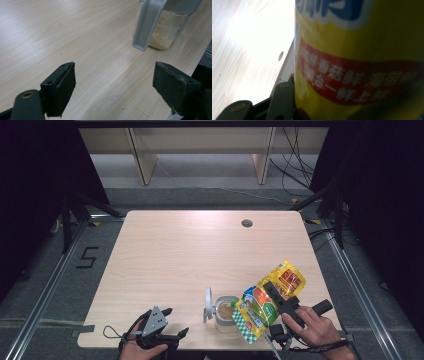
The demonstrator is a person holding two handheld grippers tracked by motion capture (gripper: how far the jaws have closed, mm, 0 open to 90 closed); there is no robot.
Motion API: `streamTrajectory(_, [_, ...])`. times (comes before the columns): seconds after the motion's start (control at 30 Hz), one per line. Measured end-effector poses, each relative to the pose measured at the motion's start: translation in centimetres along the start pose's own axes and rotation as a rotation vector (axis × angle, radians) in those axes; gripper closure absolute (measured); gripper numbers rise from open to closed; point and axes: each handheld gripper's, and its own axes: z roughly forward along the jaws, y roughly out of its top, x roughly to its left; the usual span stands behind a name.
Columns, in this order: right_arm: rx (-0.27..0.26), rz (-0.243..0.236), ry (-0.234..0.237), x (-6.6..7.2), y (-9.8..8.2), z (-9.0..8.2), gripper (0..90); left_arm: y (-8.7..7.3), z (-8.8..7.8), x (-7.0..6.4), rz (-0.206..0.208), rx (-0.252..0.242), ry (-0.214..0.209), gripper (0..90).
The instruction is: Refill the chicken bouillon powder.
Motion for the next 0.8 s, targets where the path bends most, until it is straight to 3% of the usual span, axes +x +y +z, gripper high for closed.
streamTrajectory(0.5, [-0.002,0.003,0.004,-0.07,-0.06,0.02,56.7,0.00,-0.01,0.00,0.000,0.000,-0.001,18.1])
streamTrajectory(0.53, [-0.011,-0.015,0.000,-0.20,-0.06,0.10,56.7,0.02,-0.04,-0.02,0.000,0.002,0.002,18.1])
streamTrajectory(0.6, [-0.023,-0.006,-0.016,-0.10,-0.10,0.12,56.8,0.02,-0.05,0.00,0.006,0.003,0.005,18.1])
streamTrajectory(0.63, [-0.014,-0.009,0.002,-0.18,-0.08,0.07,56.8,0.00,0.01,0.01,0.005,-0.001,-0.002,18.1])
streamTrajectory(0.8, [-0.006,0.002,0.005,-0.06,-0.05,0.00,56.8,0.02,-0.06,0.01,0.006,0.004,0.005,18.1])
